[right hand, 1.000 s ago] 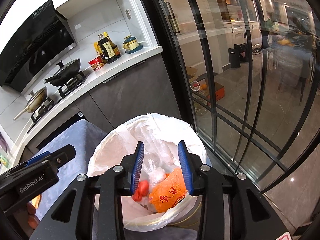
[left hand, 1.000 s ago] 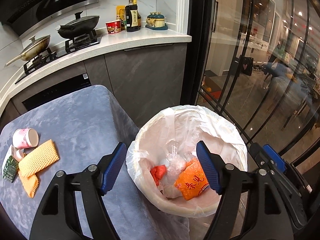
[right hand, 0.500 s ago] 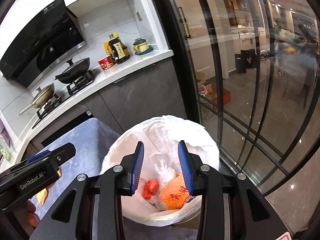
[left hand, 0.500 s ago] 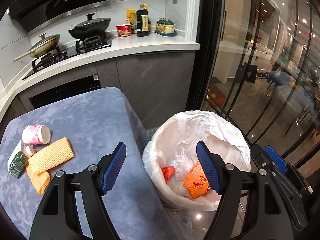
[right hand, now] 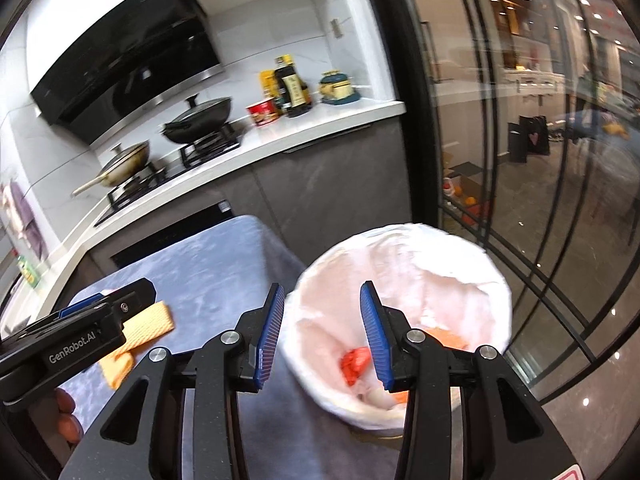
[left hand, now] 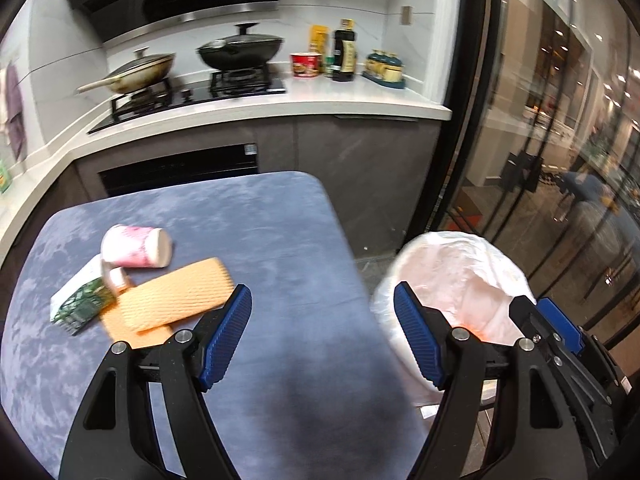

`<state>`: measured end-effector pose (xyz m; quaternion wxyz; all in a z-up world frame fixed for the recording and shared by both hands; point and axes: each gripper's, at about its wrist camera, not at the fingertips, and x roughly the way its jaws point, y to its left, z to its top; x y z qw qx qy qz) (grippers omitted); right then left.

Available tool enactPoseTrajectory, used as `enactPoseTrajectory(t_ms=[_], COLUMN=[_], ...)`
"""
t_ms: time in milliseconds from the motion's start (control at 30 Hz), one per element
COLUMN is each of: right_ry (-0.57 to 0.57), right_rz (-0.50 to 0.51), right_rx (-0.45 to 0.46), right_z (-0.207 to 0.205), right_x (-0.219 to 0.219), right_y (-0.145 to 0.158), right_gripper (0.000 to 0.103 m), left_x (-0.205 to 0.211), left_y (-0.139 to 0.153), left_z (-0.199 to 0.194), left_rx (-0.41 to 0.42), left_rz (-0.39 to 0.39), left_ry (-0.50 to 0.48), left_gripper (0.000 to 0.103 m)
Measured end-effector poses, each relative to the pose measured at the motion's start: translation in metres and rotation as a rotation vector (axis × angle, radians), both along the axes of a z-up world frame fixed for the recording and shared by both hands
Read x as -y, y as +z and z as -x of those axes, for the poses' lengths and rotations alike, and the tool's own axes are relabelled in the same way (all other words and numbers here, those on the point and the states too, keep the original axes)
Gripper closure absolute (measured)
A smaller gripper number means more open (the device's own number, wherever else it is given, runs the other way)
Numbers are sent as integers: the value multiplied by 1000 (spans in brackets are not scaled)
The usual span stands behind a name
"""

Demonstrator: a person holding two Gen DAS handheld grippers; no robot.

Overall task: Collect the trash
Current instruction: 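Move both tools back from the bin to the table, then grasp the green-and-white milk carton with the left tool while the right tool grasps the orange foam net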

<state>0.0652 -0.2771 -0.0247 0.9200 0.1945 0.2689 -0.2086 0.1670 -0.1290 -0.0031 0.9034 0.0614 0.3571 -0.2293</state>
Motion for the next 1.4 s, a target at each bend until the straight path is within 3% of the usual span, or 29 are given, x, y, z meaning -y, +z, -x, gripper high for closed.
enactPoseTrajectory(t_ms=[367, 467, 800, 1067, 1167, 1400], right_ry=[150, 183, 289, 322, 325, 329], right_rz=[11, 7, 2, -25, -37, -59], right_rx=[-31, -40, -94, -142, -149, -168], right_z=[-44, -57, -102, -135, -145, -172], right_x=[-83, -104, -167, -193, -197, -209], right_y=[-5, -7, -25, -46, -52, -66], right_gripper=[63, 63, 63, 63, 51, 40], left_x=[-106, -136, -226, -257, -260, -264], left_y=[-8, -13, -36, -61, -70, -93], left_z=[-35, -45, -81, -107, -117, -137], left_rx=[-8, -13, -12, -11, -10, -15], left_rz=[-14, -22, -83, -141, -153, -153], left_ry=[165, 213, 323, 276, 234, 134], left_gripper=[31, 24, 19, 12, 11, 8])
